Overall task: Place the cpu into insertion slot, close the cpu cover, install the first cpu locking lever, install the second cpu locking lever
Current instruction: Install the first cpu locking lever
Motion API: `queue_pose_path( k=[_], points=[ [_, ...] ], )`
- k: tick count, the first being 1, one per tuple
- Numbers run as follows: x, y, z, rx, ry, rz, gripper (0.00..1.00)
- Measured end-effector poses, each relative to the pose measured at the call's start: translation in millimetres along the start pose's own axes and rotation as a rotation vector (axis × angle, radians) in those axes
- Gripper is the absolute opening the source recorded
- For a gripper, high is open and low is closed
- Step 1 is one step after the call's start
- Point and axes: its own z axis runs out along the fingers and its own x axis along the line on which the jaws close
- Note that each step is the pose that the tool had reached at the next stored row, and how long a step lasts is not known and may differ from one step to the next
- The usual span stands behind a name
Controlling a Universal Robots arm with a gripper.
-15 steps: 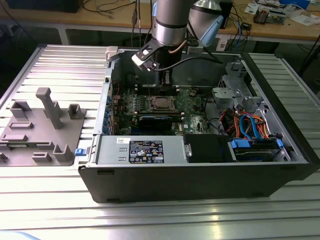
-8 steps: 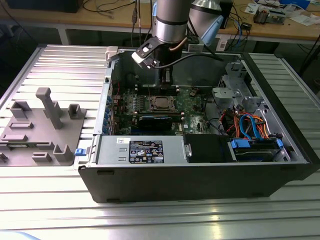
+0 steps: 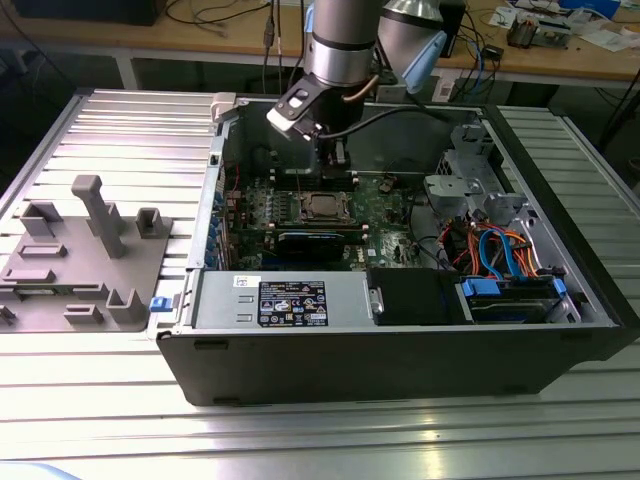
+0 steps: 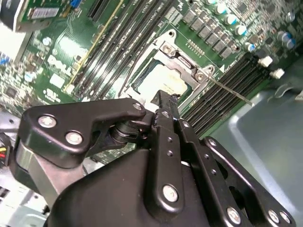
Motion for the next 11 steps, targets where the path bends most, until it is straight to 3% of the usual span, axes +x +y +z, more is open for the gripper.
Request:
queue_pose_path(
  k=[11],
  points=[
    [0.0,0.0,0.2,-0.0057,-0.0034,-0.218,0.11]
  ],
)
